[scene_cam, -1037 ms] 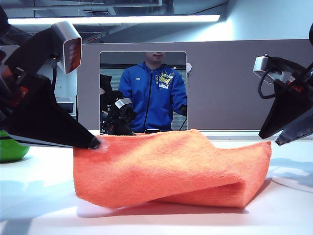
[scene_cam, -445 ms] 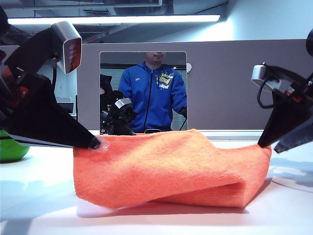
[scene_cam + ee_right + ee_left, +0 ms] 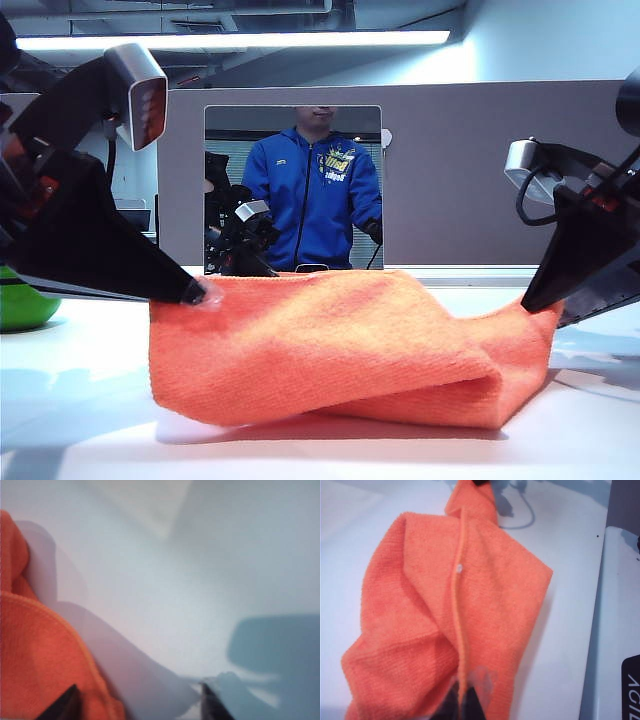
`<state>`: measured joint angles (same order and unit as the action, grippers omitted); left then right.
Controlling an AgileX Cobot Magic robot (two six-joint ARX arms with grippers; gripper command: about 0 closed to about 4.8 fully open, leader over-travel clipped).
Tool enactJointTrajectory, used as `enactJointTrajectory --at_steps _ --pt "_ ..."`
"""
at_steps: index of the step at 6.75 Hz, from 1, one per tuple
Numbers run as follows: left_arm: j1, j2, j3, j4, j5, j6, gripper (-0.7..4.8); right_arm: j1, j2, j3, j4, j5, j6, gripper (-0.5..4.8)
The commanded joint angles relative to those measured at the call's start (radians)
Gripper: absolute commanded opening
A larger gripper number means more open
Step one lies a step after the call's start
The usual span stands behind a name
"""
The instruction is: Pick up the cloth from the table and use it to cover the mirror.
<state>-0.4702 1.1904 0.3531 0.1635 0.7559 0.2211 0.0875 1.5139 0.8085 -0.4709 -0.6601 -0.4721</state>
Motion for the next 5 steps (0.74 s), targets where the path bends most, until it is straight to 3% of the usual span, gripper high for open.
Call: enactJointTrajectory --at_steps 1,2,3,4,5 --pt "-0.001 -0.001 0.004 0.011 0.004 0.007 -0.06 0.001 -0.004 0.002 -0.006 -0.016 0.000 0.51" --pt "-0.001 -0.001 0.004 0.020 0.004 0.007 -0.06 0.001 -0.005 0.003 -0.002 -0.019 0.000 -0.07" --pt "-0.002 -0.002 0.004 0.092 0.004 -0.018 -0.06 0.001 -0.007 0.008 0.001 -0.076 0.000 -0.07" --pt "-0.001 -0.002 0.005 0.275 -0.005 -0.165 -0.06 0.010 -0.033 0.031 0.002 -0.189 0.000 -0.07" --pt "0.000 -0.001 0.005 0.478 -0.126 -0.293 -0.06 0.057 -0.132 0.080 0.053 -0.211 0.000 -0.07"
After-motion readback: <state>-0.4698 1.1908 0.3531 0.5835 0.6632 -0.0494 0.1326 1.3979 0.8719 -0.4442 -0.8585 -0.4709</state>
